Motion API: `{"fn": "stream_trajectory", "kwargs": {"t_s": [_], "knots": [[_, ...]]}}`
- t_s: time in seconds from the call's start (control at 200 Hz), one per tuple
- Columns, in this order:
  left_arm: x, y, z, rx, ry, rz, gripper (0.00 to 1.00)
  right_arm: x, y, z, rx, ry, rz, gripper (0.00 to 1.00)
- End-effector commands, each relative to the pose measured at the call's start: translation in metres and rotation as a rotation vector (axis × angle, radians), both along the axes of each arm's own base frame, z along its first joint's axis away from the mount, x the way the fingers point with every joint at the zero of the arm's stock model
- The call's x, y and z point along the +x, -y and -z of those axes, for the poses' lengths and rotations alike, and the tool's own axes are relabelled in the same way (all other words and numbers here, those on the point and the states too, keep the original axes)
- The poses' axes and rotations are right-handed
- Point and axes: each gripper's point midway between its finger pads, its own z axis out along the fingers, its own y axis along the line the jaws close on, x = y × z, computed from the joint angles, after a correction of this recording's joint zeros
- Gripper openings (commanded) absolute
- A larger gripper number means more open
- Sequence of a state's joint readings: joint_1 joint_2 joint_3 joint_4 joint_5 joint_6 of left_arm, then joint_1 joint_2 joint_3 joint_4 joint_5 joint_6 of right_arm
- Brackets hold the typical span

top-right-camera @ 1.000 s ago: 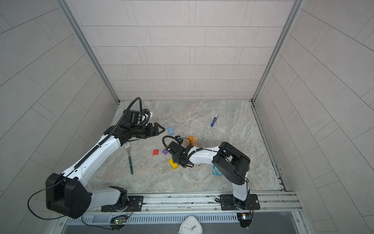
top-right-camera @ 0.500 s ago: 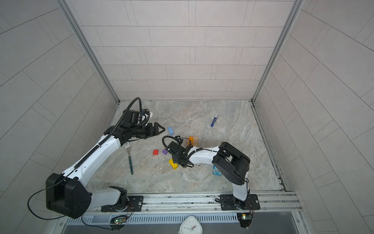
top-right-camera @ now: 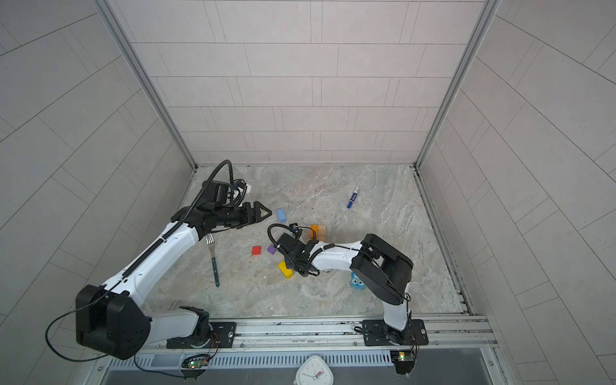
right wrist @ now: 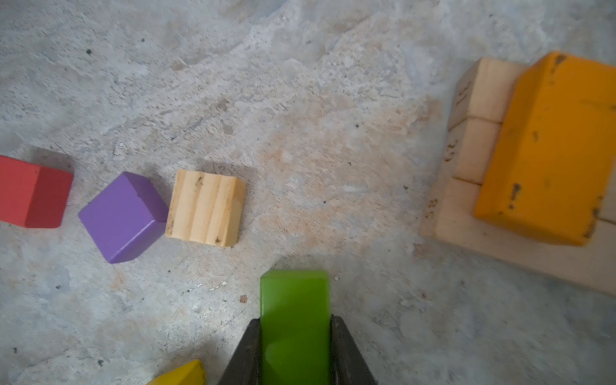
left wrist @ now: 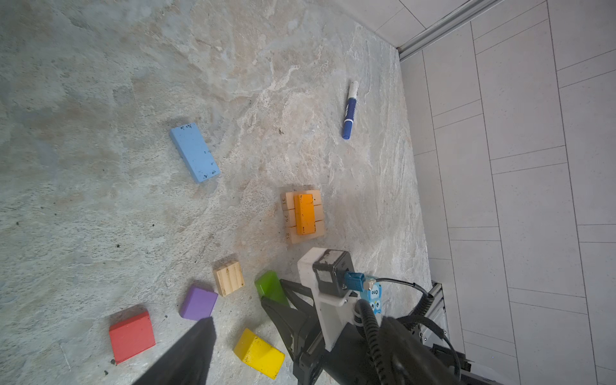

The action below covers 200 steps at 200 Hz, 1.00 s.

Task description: Build the wood block tower

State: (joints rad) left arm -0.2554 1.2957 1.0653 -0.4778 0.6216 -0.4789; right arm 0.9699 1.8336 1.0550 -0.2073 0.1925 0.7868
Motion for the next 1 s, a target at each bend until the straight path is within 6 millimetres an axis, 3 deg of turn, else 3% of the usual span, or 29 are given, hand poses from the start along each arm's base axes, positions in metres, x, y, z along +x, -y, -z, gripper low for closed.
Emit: {"fn": "stream_trajectory", "kwargs": {"t_s": [0.0, 0.335, 0.605, 0.836, 0.996], "knots": [[0.000, 0.000, 0.001, -0.009, 0.005, 0.003, 0.83, -0.001, 0.012, -0.013, -0.022, 0.036, 0.023, 0.26], [0.002, 0.008, 0.017, -0.029, -0.063, 0.023, 0.83, 0.004, 0.038, -0.058, 0.010, 0.092, 0.043, 0.25], [0.002, 0.027, 0.025, -0.043, -0.101, 0.026, 0.84, 0.010, 0.084, -0.087, 0.056, 0.128, 0.093, 0.25], [0.009, 0.045, 0.034, -0.065, -0.107, 0.032, 0.83, 0.022, 0.115, -0.094, 0.106, 0.111, 0.106, 0.25], [0.016, 0.063, 0.046, -0.108, -0.112, 0.048, 0.84, 0.035, 0.124, -0.089, 0.142, 0.083, 0.106, 0.25]]}}
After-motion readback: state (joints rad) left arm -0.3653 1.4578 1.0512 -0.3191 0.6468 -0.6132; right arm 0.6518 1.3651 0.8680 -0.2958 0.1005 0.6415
